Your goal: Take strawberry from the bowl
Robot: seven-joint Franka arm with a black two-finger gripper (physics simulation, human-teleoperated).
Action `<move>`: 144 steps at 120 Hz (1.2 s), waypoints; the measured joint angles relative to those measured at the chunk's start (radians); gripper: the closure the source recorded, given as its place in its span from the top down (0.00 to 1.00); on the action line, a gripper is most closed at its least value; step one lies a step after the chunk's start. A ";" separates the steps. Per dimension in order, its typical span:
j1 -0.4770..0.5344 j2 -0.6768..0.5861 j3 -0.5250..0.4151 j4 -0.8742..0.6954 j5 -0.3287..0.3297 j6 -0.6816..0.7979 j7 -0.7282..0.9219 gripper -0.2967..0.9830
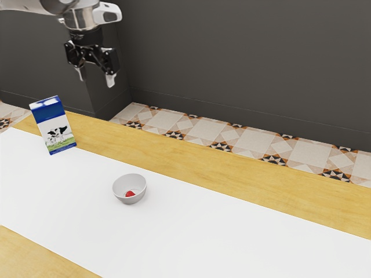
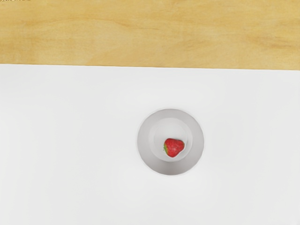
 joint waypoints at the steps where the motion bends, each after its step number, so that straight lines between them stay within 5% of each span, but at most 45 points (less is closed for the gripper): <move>1: 0.000 0.000 0.000 0.000 0.000 0.000 0.000 0.75; 37: 0.000 -0.007 0.004 -0.009 0.006 0.003 -0.027 0.75; 90: -0.003 -0.022 0.020 -0.455 -0.004 0.328 -0.715 0.75; 144: 0.001 0.142 0.062 -0.565 -0.084 0.643 -1.077 0.75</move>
